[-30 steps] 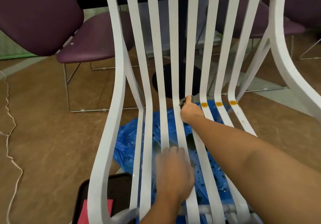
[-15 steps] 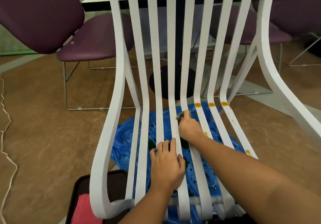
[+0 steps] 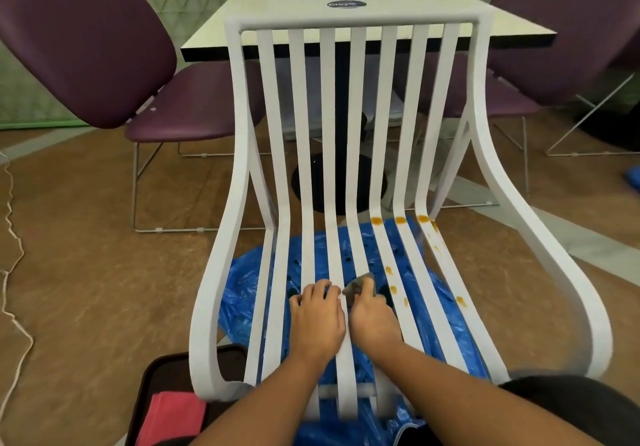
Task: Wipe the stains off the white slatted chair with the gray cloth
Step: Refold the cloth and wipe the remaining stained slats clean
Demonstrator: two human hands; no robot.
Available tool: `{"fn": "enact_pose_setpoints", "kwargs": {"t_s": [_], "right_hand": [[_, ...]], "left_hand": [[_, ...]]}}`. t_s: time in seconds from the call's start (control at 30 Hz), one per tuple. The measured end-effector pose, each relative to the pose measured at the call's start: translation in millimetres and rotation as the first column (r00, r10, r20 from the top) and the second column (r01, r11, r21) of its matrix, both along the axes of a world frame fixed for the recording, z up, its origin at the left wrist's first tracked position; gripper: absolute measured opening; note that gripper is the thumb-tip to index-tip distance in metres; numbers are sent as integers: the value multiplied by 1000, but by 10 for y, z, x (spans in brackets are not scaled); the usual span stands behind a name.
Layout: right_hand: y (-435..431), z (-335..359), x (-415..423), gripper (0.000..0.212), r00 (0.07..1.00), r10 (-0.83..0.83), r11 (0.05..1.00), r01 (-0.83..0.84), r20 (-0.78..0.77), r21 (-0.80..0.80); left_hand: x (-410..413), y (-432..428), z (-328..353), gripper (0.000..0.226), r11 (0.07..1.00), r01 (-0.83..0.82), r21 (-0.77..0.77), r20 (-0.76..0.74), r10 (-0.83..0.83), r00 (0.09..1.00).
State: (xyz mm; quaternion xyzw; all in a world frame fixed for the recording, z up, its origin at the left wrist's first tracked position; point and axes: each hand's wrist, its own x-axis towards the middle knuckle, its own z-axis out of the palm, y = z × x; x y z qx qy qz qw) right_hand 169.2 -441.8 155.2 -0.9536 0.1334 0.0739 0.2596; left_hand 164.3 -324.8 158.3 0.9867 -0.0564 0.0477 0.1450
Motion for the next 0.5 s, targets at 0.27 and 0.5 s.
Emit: {"fn": "enact_pose_setpoints", "kwargs": {"t_s": [0.27,0.5], "right_hand": [[10,2,-584,59,997,-71,997,71,10,-16],[61,1,-1020,36,997,-73,991,74,8,-109]], "left_hand": [[-94,-33,84,24,998,59,36,-100,-55,993],[-102,-42,249,36,982,158,103,-233,-130,964]]}}
